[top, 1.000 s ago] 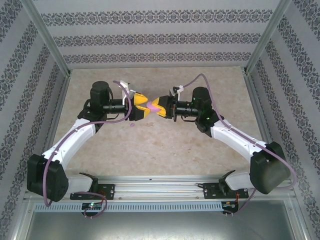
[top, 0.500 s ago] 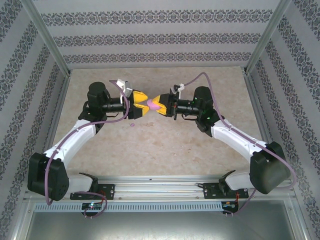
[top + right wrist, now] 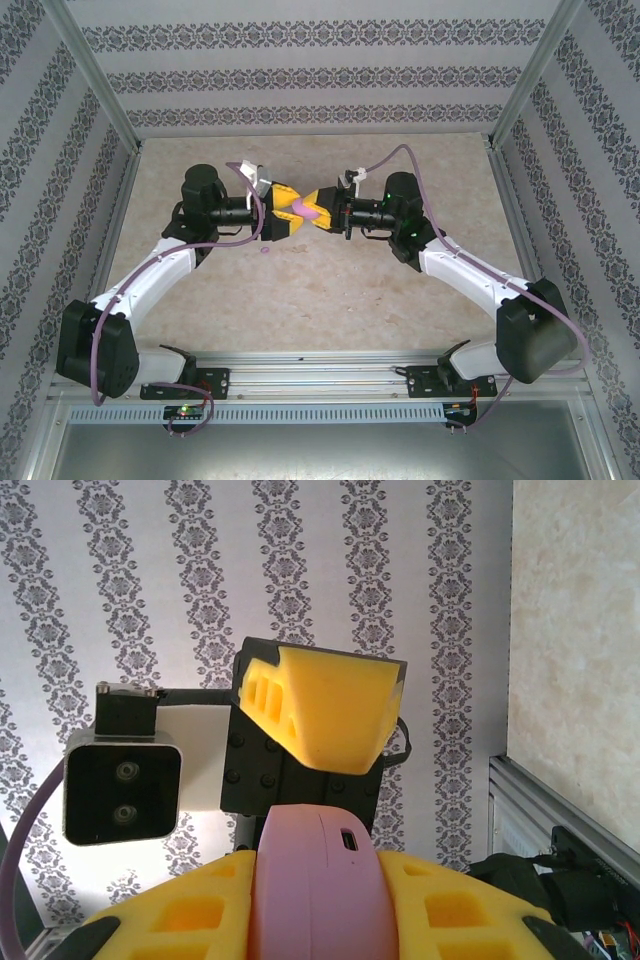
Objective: Insert the wireless bluetooth earbuds into the charging case
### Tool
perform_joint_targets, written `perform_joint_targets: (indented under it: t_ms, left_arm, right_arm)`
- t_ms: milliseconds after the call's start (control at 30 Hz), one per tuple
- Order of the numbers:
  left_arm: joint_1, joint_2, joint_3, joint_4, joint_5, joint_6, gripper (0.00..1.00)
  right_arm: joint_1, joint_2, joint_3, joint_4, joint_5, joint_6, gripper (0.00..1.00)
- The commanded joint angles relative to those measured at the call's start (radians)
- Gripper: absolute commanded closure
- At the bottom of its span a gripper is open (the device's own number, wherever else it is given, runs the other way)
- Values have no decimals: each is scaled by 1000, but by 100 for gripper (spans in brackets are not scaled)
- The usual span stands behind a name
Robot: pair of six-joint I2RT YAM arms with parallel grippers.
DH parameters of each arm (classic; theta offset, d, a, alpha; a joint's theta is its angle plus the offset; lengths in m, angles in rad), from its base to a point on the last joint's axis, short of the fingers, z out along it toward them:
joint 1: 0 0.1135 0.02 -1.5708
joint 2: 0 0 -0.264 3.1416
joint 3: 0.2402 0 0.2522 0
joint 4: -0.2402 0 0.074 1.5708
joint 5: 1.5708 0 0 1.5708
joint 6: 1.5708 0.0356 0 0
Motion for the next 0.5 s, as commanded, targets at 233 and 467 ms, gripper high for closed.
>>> perform_joint_targets:
  t_ms: [233,467]
  left_arm:
    - [-19,15,24,4,10,32,38]
    - [-20,21,19,69,12,-15,50]
  right_arm:
    - [13,8,45,53,-19,4,82]
    - [15,9,43,53,-19,3,82]
